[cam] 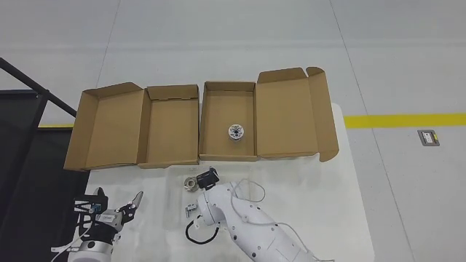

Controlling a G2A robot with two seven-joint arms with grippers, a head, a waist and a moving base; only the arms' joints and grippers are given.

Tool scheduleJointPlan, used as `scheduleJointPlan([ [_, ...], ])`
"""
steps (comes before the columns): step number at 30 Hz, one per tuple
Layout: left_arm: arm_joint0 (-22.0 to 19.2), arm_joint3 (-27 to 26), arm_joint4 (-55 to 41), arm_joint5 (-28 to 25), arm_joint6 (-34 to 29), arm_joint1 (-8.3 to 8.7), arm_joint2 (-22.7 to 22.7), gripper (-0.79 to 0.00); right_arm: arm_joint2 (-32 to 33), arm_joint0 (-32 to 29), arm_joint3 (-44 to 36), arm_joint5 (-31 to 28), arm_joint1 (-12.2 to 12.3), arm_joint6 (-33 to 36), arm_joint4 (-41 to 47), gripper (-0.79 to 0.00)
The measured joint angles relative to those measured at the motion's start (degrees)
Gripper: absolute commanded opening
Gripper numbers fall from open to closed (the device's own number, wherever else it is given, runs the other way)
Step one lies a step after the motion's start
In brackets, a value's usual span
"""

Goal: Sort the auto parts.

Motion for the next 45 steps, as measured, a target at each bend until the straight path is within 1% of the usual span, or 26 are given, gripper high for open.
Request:
scheduleJointPlan([
  [8,0.0,0.0,0.0,0.0,0.0,0.00,0.0,0.000,1.9,0.8,3.7,-1.1,-0.6,-1.6,2.0,-0.200],
  [12,0.0,0.0,0.0,0.0,0.0,0.00,0.0,0.000,2.3,1.0,5.3,-1.6,-1.0,-1.8,2.6,-0.182],
  [13,0.0,0.0,0.0,0.0,0.0,0.00,0.0,0.000,2.4,1.1,5.6,-1.8,-1.1,-1.9,2.9,-0.209],
  [14,0.0,0.0,0.0,0.0,0.0,0.00,0.0,0.000,2.5,1.1,5.8,-2.0,-1.2,-2.1,3.1,-0.256],
  [16,0.0,0.0,0.0,0.0,0.0,0.00,0.0,0.000,2.7,1.3,6.2,-2.3,-1.3,-2.3,3.3,-0.388],
  [18,0.0,0.0,0.0,0.0,0.0,0.00,0.0,0.000,2.8,1.4,6.6,-2.3,-1.5,-2.5,3.3,-0.437],
  [20,0.0,0.0,0.0,0.0,0.0,0.00,0.0,0.000,2.8,1.5,6.9,-2.3,-1.6,-2.5,3.2,-0.459],
  [24,0.0,0.0,0.0,0.0,0.0,0.00,0.0,0.000,3.2,1.8,7.8,-2.7,-1.9,-2.4,3.4,-0.570],
  [26,0.0,0.0,0.0,0.0,0.0,0.00,0.0,0.000,3.3,2.0,8.2,-2.8,-2.0,-2.4,3.5,-0.640],
  [28,0.0,0.0,0.0,0.0,0.0,0.00,0.0,0.000,3.4,2.2,8.4,-3.0,-2.1,-2.4,3.5,-0.745],
  [29,0.0,0.0,0.0,0.0,0.0,0.00,0.0,0.000,3.5,2.3,8.4,-3.0,-2.2,-2.4,3.4,-0.779],
  [32,0.0,0.0,0.0,0.0,0.0,0.00,0.0,0.000,3.8,2.6,7.1,-3.0,-2.2,-2.5,2.9,-0.785],
  [35,0.0,0.0,0.0,0.0,0.0,0.00,0.0,0.000,4.5,2.3,4.0,-2.8,-1.9,-2.3,1.8,-0.785],
  [37,0.0,0.0,0.0,0.0,0.0,0.00,0.0,0.000,5.4,1.7,0.5,-3.1,-1.5,-2.4,0.6,-0.785],
  [41,0.0,0.0,0.0,0.0,0.0,0.00,0.0,0.000,8.7,-0.8,-8.8,-5.3,-0.2,-4.2,-0.8,-0.785],
  [44,0.0,0.0,0.0,0.0,0.0,0.00,0.0,0.000,11.8,-3.7,-17.2,-6.6,1.0,-7.5,-2.5,-0.785],
  [45,0.0,0.0,0.0,0.0,0.0,0.00,0.0,0.000,12.8,-5.2,-20.5,-8.0,1.3,-9.6,-2.6,-0.785],
])
